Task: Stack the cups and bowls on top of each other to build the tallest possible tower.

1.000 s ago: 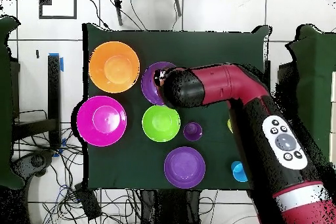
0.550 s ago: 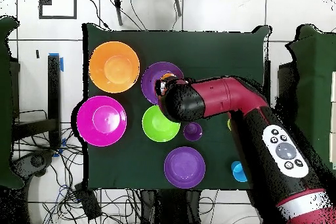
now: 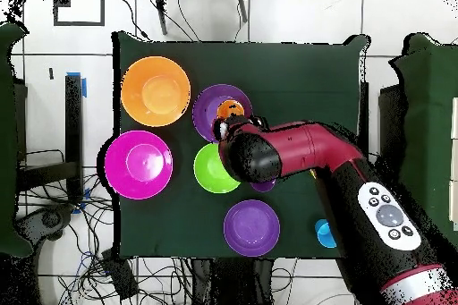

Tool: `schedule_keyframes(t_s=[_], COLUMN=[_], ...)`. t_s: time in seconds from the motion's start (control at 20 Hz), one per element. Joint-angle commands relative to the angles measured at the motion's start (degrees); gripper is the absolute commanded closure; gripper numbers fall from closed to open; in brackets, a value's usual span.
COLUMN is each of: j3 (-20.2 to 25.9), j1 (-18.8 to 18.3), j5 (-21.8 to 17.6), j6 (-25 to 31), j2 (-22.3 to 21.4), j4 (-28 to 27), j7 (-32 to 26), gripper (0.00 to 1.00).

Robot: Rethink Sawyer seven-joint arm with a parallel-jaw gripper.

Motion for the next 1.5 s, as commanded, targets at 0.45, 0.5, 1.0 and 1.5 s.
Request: schedule_keyframes(t_s=[0.45,0.5,1.0,1.5], j3=[-7.3,-7.7,-12.1,-11.5], j1=[1.7,1.9,4.5,2.9], j5=[-4.4,-4.2,-4.3,-4.4], j6=[-11.5,-12.1,-15.4,-17.6], j2=[3.9,4.0,5.1,6.1], j4=[7.2,7.3,8.0,9.0], j7=[4.5,4.9,5.7,4.1], gripper=[0.0,0.0,0.0,0.0])
